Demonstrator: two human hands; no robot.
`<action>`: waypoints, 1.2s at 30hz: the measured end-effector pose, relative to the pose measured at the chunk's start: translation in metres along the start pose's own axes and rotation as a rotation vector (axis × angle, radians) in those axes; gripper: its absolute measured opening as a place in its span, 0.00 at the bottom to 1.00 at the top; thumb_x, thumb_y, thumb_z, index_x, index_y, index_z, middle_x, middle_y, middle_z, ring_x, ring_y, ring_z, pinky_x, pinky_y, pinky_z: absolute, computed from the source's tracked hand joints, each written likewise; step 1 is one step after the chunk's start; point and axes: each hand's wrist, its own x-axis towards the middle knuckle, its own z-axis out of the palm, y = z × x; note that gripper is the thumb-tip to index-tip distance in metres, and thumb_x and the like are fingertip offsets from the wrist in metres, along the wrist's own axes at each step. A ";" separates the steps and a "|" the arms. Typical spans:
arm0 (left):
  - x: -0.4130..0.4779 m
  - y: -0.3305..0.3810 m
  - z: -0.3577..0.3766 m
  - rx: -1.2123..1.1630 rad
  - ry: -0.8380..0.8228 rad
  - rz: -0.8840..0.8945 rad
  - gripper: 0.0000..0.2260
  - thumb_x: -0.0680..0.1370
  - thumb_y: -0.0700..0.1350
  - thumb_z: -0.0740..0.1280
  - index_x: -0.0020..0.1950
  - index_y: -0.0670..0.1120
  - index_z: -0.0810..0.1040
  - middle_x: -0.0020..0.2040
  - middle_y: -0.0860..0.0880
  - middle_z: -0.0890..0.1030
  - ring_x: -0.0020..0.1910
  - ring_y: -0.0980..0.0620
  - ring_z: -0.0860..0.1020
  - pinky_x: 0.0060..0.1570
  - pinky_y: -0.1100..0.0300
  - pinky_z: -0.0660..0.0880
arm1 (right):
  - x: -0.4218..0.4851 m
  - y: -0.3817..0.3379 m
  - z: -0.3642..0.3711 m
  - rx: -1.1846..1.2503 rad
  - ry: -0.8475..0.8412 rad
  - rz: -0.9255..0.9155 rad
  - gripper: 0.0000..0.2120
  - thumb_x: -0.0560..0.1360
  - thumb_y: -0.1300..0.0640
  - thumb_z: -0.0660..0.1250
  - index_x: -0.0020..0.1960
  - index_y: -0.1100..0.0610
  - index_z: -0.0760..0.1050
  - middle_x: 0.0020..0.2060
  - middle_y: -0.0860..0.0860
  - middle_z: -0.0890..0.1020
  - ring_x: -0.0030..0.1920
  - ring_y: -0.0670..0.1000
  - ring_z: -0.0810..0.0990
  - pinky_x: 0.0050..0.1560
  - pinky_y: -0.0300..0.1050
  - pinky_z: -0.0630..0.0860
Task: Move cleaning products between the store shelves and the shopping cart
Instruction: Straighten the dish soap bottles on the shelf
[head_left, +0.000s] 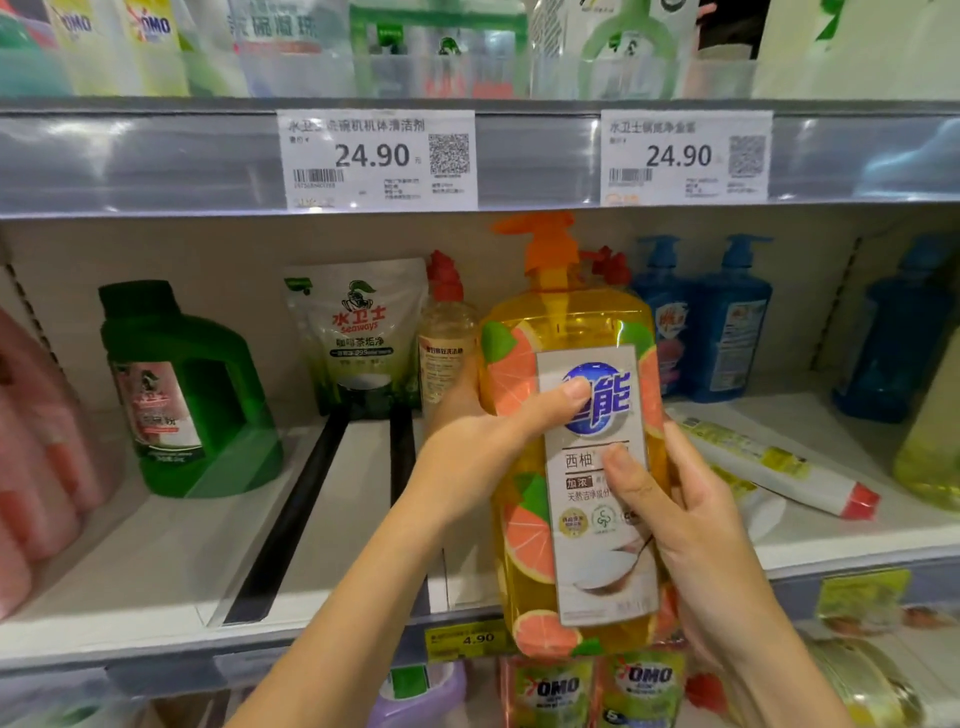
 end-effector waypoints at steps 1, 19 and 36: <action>-0.002 0.001 0.001 0.015 0.011 0.008 0.36 0.58 0.61 0.75 0.64 0.51 0.73 0.51 0.51 0.85 0.49 0.51 0.84 0.51 0.51 0.80 | -0.004 -0.002 0.001 0.007 0.000 -0.001 0.24 0.67 0.49 0.70 0.63 0.45 0.75 0.53 0.51 0.85 0.52 0.53 0.85 0.47 0.50 0.83; -0.038 -0.001 0.038 0.028 -0.090 0.043 0.33 0.56 0.62 0.75 0.57 0.51 0.75 0.49 0.53 0.85 0.47 0.53 0.84 0.48 0.51 0.80 | -0.080 -0.018 -0.008 0.076 0.187 0.021 0.23 0.64 0.46 0.76 0.59 0.40 0.79 0.54 0.51 0.85 0.53 0.54 0.84 0.45 0.45 0.82; -0.058 -0.025 0.137 -0.006 -0.145 0.074 0.29 0.60 0.59 0.75 0.58 0.51 0.77 0.49 0.54 0.85 0.49 0.54 0.84 0.49 0.52 0.79 | -0.132 -0.028 -0.094 -0.018 0.267 0.007 0.24 0.68 0.54 0.70 0.63 0.44 0.77 0.55 0.50 0.84 0.55 0.51 0.83 0.46 0.40 0.81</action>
